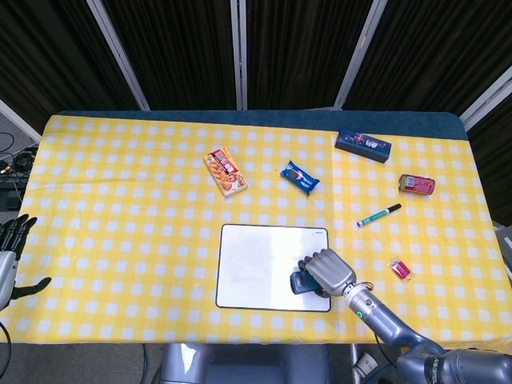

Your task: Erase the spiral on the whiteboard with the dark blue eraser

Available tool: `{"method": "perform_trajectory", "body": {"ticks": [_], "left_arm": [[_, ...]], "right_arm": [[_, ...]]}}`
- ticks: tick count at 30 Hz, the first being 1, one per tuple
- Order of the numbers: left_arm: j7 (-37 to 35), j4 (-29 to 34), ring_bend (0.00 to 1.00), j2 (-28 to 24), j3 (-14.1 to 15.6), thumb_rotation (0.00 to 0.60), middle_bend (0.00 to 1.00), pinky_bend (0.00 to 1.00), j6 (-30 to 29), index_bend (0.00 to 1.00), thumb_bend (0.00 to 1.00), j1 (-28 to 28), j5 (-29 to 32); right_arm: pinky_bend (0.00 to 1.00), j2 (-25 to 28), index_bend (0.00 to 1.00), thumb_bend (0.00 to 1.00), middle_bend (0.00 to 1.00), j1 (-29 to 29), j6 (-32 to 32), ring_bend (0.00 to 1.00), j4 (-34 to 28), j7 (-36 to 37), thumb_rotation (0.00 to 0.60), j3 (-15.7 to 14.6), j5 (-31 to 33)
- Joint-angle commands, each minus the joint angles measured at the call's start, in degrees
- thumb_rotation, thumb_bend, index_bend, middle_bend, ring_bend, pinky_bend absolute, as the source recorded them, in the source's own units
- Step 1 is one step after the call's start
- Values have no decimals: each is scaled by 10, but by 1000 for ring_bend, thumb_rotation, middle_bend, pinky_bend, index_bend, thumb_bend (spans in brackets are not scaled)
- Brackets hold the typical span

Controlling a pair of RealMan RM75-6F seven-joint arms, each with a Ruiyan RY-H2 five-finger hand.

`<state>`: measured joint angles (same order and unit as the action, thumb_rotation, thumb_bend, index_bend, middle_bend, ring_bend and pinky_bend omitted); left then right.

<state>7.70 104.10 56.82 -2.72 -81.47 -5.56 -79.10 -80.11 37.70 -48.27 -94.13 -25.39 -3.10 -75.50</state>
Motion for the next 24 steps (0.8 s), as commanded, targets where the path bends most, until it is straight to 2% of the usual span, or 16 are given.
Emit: {"method": "perform_trajectory", "body": {"ticks": [1, 9, 13, 24], "left_arm": [[1, 0, 0, 0, 0, 600, 0, 0, 0, 0, 0, 0, -1], [-3, 1, 0, -2, 0, 600, 0, 0, -3, 0, 0, 1, -2], [-4, 0, 0, -2, 0, 600, 0, 0, 0, 0, 0, 1, 0], [-1, -2, 0, 0, -1, 600, 0, 0, 4, 0, 0, -1, 5]], "right_arm": [[493, 11, 488, 299, 543, -3, 0, 459, -23, 1, 600, -15, -23], [493, 2, 488, 300, 544, -1, -8, 460, -7, 0, 600, -3, -26], [493, -18, 488, 300, 544, 6, -13, 460, 40, -16, 600, 20, -9], [493, -56, 488, 300, 544, 23, -4, 460, 119, -17, 600, 63, 46]]}}
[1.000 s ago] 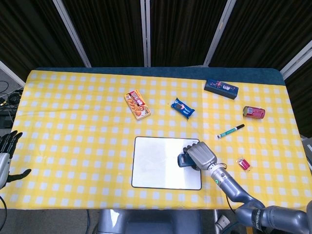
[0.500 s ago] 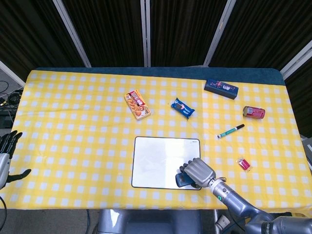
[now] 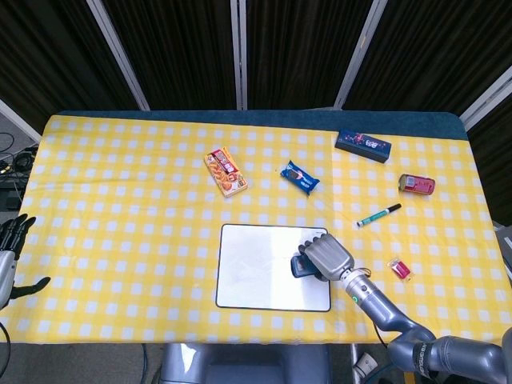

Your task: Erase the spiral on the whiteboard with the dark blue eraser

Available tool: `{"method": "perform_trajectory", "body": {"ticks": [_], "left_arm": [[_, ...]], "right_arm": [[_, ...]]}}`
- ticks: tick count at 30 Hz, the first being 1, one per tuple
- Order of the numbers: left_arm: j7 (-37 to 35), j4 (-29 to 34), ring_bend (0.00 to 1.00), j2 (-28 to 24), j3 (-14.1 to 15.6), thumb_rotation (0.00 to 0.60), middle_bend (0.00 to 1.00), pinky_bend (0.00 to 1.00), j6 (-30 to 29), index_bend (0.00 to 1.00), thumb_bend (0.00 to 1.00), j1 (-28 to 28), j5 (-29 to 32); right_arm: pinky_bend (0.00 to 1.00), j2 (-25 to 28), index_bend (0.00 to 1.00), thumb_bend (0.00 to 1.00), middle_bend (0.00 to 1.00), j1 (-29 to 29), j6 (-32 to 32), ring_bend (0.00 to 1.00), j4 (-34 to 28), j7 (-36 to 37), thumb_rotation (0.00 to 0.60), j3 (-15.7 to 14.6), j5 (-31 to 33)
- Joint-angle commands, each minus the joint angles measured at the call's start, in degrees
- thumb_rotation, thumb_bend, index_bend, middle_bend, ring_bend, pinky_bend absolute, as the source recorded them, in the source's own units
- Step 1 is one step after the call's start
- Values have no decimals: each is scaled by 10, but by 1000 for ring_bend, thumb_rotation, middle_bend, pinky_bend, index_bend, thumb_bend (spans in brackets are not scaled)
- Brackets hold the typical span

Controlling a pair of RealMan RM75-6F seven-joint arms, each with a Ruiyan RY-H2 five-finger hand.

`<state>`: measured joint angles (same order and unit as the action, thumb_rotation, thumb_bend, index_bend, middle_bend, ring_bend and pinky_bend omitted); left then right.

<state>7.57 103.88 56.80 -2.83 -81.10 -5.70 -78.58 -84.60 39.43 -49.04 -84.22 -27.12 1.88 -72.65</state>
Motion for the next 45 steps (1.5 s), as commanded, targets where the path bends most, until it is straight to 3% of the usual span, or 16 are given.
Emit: {"method": "perform_trajectory", "body": {"ticks": [1, 7, 14, 26, 36, 45], "left_arm": [[0, 0, 0, 0, 0, 600, 0, 0, 0, 0, 0, 0, 0], [-1, 0, 0, 0, 0, 600, 0, 0, 1, 0, 0, -1, 2], [-1, 0, 0, 0, 0, 600, 0, 0, 0, 0, 0, 0, 0], [3, 3, 0, 0, 1, 600, 0, 0, 0, 0, 0, 0, -2], [8, 7, 0, 0, 3, 600, 0, 0, -2, 0, 0, 1, -5], [3, 6, 0, -1, 2, 600, 0, 0, -3, 0, 0, 1, -3]], "right_arm": [[493, -17, 488, 300, 544, 9, 6, 460, 32, 1, 600, 20, 29], [493, -34, 488, 299, 544, 16, 12, 460, 67, 5, 600, 37, 58], [493, -23, 488, 300, 549, 13, 15, 467, 56, 8, 600, 25, 53], [493, 54, 489, 303, 550, 4, 26, 469, -47, 28, 600, -27, -15], [493, 80, 487, 303, 550, -12, 19, 469, -108, 28, 600, -83, -93], [493, 96, 487, 308, 550, -15, -13, 470, -114, 47, 600, -59, -104]]}}
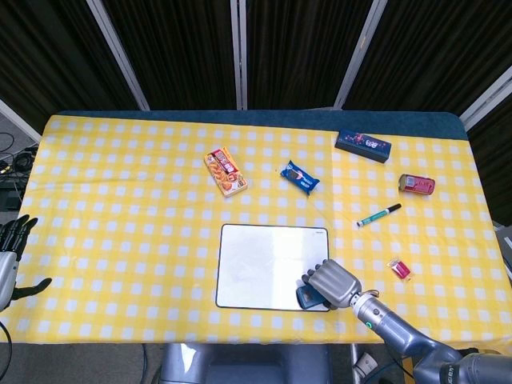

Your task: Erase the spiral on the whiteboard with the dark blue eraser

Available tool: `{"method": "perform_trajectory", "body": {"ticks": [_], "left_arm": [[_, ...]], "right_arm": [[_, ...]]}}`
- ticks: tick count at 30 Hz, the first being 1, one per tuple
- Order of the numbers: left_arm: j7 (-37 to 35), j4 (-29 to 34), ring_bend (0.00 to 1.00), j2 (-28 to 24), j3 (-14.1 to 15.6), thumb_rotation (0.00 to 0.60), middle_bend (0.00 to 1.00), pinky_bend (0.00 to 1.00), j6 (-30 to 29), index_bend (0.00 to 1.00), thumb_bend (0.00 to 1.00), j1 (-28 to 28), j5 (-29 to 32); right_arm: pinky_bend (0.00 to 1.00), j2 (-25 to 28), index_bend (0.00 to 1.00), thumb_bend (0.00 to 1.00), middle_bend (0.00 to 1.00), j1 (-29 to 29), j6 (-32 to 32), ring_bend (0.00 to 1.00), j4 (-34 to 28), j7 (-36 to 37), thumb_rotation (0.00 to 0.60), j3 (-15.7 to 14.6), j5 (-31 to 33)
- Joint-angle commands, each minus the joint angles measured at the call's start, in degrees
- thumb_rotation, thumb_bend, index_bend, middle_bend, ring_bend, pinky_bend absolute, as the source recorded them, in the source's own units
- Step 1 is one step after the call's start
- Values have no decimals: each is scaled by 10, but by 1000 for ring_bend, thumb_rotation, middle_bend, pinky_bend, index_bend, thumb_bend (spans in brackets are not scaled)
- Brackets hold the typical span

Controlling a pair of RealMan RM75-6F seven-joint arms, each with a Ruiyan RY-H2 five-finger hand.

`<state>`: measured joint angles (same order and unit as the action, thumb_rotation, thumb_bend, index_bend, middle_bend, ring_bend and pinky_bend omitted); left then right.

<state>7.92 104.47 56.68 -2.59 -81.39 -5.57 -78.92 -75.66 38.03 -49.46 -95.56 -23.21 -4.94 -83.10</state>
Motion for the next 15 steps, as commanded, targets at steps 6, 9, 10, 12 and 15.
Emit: {"method": "perform_trajectory", "body": {"ticks": [6, 9, 10, 12, 15], "left_arm": [[-3, 2, 0, -2, 0, 600, 0, 0, -4, 0, 0, 2, -3], [-5, 3, 0, -4, 0, 600, 0, 0, -6, 0, 0, 3, -4], [-5, 3, 0, -4, 0, 600, 0, 0, -6, 0, 0, 3, -4], [-6, 4, 0, -5, 0, 600, 0, 0, -8, 0, 0, 3, -6], [-5, 6, 0, -5, 0, 600, 0, 0, -9, 0, 0, 4, -8]], "right_arm": [[493, 30, 488, 308, 550, -1, -36, 471, 18, 19, 600, 39, 8], [493, 35, 488, 305, 550, -6, -44, 471, 51, 29, 600, 55, 31], [493, 34, 488, 304, 550, -7, -43, 471, 61, 33, 600, 57, 38], [493, 28, 488, 302, 550, -11, -38, 471, 96, 44, 600, 63, 59], [493, 14, 486, 302, 547, -16, -34, 471, 141, 52, 600, 65, 75]]}}
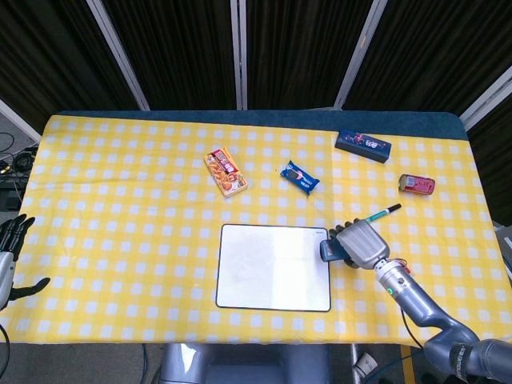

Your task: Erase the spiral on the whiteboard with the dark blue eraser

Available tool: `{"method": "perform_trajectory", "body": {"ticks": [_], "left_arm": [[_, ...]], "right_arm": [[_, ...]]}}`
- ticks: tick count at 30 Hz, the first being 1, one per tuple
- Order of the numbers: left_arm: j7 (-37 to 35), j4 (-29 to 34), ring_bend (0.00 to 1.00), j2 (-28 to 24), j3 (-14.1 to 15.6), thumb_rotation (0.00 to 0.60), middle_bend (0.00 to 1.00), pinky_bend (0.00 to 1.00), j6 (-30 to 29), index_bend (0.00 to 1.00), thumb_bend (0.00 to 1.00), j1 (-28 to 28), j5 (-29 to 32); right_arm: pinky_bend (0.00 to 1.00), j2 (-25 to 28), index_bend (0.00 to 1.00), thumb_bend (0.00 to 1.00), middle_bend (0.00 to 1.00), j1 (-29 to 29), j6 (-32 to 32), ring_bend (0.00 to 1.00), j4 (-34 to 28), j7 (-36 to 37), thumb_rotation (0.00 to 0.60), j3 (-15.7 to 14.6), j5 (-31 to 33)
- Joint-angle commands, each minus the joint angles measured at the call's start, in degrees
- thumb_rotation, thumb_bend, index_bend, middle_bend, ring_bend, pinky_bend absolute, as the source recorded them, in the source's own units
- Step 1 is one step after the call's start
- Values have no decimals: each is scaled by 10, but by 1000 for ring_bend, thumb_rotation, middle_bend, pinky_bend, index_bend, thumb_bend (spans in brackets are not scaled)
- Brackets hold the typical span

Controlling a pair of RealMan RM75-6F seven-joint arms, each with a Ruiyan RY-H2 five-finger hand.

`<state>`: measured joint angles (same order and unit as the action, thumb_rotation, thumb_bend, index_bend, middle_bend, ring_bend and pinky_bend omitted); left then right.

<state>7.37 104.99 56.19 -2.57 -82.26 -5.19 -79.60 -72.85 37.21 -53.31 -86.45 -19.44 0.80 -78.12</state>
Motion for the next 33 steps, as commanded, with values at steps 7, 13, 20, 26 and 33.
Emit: {"method": "perform_trajectory", "body": {"ticks": [7, 13, 20, 26, 33], "left_arm": [[5, 3, 0, 2, 2, 600, 0, 0, 2, 0, 0, -1, -2], [7, 3, 0, 3, 1, 600, 0, 0, 4, 0, 0, -2, -1], [1, 4, 0, 1, 2, 600, 0, 0, 1, 0, 0, 0, -5], [-9, -13, 0, 11, 11, 600, 0, 0, -12, 0, 0, 3, -42], [-22, -19, 0, 14, 18, 600, 0, 0, -19, 0, 0, 8, -57]], "right_arm": [[131, -45, 201, 188, 149, -17, 23, 190, 121, 45, 600, 4, 42], [0, -52, 0, 0, 0, -25, 28, 0, 128, 12, 600, 8, 76], [0, 8, 0, 0, 0, -53, -19, 0, 27, 20, 600, 9, 66], [0, 79, 0, 0, 0, -162, -218, 0, -65, 131, 600, -9, -38], [0, 91, 0, 0, 0, -219, -304, 0, -68, 150, 600, -20, -80]]}}
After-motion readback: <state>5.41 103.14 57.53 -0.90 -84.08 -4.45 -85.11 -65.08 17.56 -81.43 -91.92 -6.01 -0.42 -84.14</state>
